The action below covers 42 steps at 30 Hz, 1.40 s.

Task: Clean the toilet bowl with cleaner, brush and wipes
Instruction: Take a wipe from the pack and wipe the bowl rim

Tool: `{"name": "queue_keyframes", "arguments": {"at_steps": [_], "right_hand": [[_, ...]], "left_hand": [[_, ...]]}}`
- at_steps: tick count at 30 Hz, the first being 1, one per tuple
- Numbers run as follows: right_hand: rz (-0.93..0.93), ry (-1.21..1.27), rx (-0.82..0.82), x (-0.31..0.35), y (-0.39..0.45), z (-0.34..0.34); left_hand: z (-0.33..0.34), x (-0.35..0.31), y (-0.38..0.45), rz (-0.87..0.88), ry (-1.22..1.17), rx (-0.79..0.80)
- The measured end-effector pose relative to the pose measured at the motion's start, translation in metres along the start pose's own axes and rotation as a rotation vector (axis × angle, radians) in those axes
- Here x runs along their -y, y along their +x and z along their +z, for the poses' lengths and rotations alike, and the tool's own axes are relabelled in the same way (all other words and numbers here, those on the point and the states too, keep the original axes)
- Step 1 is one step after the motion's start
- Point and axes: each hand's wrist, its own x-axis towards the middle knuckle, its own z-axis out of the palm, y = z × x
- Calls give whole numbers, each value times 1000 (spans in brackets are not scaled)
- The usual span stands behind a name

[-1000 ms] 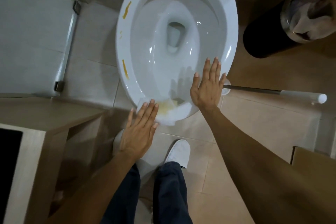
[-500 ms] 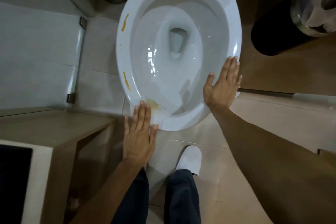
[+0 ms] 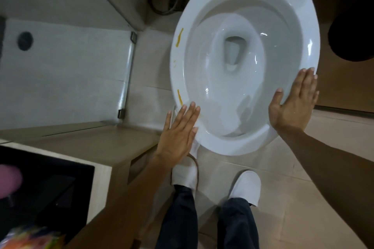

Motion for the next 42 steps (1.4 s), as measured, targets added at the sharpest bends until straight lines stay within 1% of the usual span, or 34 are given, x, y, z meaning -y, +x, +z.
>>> {"name": "queue_keyframes", "arguments": {"at_steps": [4, 6, 9, 12, 15, 24, 29, 33, 36, 39, 42], "right_hand": [[-1, 0, -4, -2, -1, 0], [-1, -3, -2, -2, -1, 0], [0, -5, 1, -2, -1, 0], [1, -5, -1, -2, -1, 0], [4, -3, -2, -2, -1, 1], [4, -1, 5, -1, -1, -1], [7, -3, 1, -2, -1, -1], [11, -3, 7, -2, 0, 0], [14, 3, 17, -1, 0, 0], [17, 3, 22, -1, 0, 0], [20, 2, 28, -2, 0, -1]], "left_hand": [[-4, -12, 19, -214, -111, -33], [-9, -13, 33, -284, -150, -41], [-8, -20, 36, -336, -190, -42], [3, -35, 15, -374, -238, -47], [13, -46, 3, -411, -224, -85], [-6, -27, 59, -453, -214, -134], [4, -47, 22, -433, -270, -96], [8, -49, 17, -446, -230, -71], [4, -50, 17, -439, -185, -97], [4, -61, 5, -429, -240, -87], [7, -60, 5, -454, -279, -79]]}}
